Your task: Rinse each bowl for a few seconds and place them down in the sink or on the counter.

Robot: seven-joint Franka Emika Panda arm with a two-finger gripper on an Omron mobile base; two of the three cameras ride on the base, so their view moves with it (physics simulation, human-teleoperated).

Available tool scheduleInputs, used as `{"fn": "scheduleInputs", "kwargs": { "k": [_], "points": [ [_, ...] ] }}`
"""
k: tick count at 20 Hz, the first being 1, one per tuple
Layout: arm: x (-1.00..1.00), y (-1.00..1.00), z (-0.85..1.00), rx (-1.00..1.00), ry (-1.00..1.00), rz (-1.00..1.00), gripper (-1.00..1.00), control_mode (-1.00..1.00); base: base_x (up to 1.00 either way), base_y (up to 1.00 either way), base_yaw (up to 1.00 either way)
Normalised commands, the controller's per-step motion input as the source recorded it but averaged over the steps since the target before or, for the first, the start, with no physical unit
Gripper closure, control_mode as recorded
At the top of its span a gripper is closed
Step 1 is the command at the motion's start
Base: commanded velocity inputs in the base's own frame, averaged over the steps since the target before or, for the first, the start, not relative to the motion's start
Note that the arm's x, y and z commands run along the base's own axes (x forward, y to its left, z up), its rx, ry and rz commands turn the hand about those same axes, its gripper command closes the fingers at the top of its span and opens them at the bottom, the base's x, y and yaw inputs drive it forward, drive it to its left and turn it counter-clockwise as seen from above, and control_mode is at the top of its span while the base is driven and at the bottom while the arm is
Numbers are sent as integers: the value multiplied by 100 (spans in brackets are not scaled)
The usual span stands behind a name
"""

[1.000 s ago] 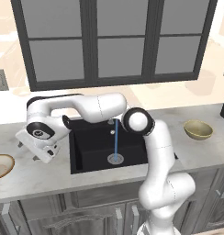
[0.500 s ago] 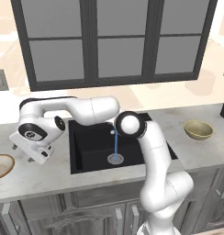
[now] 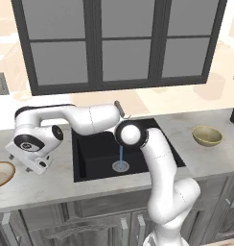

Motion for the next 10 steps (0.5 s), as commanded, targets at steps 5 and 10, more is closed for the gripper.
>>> {"fn": "scheduleInputs", "kwargs": {
  "k": [5, 10],
  "points": [
    [0, 0, -4, -2, -1, 0, -100, -100, 0, 0, 0],
    [0, 0, 0, -1, -1, 0, -100, -100, 0, 0, 0]
  ]
}}
